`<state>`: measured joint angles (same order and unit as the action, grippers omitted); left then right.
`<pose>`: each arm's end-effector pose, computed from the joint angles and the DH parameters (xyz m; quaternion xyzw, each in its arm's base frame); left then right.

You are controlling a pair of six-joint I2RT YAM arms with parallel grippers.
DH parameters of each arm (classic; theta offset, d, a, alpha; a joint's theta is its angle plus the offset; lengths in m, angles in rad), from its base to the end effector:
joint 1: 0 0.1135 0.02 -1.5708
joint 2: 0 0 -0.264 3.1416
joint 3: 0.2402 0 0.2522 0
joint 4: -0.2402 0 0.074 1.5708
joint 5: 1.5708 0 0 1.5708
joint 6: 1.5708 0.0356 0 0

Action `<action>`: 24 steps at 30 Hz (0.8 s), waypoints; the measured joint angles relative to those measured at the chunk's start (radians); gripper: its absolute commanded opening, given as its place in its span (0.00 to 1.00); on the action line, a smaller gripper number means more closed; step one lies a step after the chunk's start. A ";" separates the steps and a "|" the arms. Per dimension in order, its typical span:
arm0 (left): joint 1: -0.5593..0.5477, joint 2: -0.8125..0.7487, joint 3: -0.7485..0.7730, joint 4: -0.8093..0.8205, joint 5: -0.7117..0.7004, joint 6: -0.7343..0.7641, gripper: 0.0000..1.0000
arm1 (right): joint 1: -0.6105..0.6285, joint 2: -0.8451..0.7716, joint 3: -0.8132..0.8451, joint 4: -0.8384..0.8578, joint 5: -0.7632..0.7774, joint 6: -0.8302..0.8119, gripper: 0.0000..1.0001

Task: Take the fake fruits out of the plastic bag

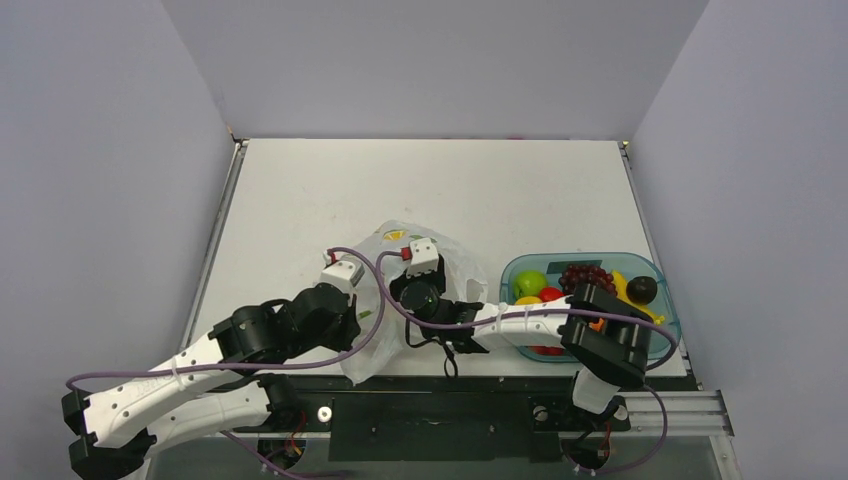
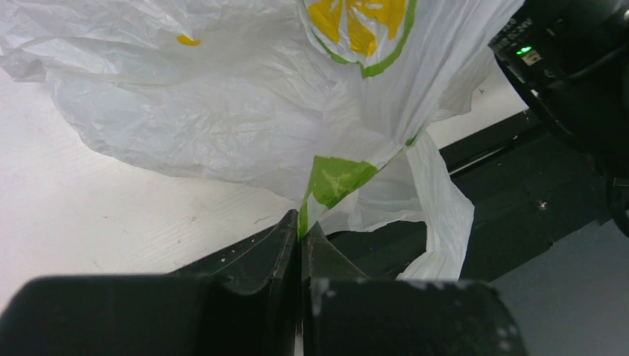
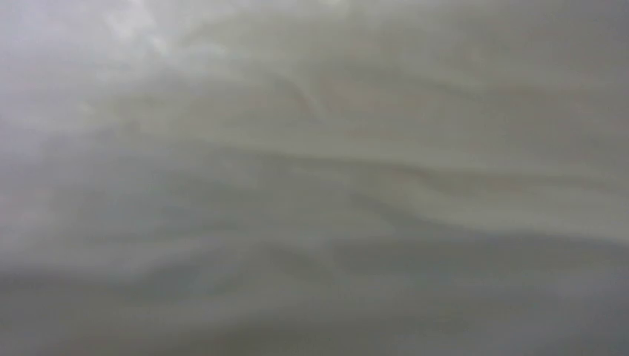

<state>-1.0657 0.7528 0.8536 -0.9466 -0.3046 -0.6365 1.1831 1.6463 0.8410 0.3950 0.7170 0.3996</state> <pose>0.0754 -0.1144 0.2975 0.1443 0.9144 -0.1701 0.3377 0.1522 0.3109 0.2015 -0.1212 0.7973 0.1589 0.5696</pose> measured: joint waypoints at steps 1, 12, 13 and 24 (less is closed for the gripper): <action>-0.001 -0.002 0.000 0.000 -0.001 -0.002 0.00 | -0.005 0.013 0.002 0.014 0.001 -0.004 0.64; -0.015 0.000 0.000 0.000 -0.006 -0.006 0.00 | -0.064 0.209 0.087 0.120 -0.021 -0.022 0.68; -0.016 0.002 0.000 0.000 -0.006 -0.006 0.00 | -0.072 0.232 0.098 0.126 -0.025 -0.023 0.67; -0.026 0.023 0.000 -0.001 -0.010 -0.007 0.00 | -0.116 0.312 0.145 0.131 -0.041 -0.040 0.31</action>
<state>-1.0920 0.7761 0.8532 -0.9478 -0.3145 -0.6437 1.0672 1.9583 0.9859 0.5262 0.6758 0.3599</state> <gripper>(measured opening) 0.004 0.468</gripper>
